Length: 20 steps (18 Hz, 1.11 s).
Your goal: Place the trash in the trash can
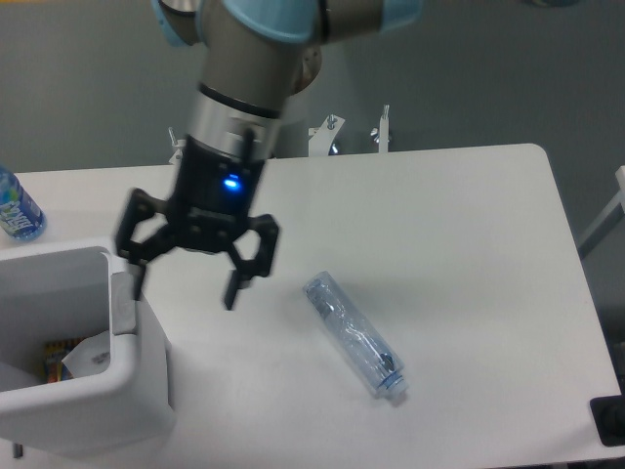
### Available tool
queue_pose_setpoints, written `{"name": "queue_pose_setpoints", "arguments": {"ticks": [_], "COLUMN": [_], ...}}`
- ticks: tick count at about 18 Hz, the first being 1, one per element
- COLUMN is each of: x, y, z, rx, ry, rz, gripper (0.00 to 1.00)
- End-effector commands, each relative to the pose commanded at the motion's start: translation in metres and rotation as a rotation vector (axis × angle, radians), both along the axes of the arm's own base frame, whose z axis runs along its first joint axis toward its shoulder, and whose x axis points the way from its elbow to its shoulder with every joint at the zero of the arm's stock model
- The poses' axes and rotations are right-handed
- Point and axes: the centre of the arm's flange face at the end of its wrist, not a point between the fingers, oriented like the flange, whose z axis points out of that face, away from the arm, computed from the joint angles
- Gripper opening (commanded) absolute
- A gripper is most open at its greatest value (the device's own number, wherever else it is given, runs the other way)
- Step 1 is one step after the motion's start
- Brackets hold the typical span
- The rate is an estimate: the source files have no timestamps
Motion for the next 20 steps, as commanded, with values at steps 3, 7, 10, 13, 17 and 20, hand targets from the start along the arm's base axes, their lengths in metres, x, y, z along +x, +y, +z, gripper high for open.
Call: {"name": "queue_pose_setpoints", "arguments": {"ticks": [3, 7, 10, 13, 17, 20], "x": [-0.027, -0.076, -0.107, -0.127, -0.147, -0.162], "y": [-0.001, -0.005, -0.004, -0.002, -0.003, -0.002], "z": [-0.032, -0.082, -0.122, -0.153, -0.201, -0.234], "rx": [-0.085, -0.228, -0.267, -0.289, -0.385, -0.466], "ry": [0.026, 0.074, 0.035, 0.031, 0.069, 0.089], "rz": [0.050, 0.148, 0.171, 0.176, 0.172, 0.204], "gripper": [1.00, 1.00, 1.00, 1.00, 1.00, 1.00]}}
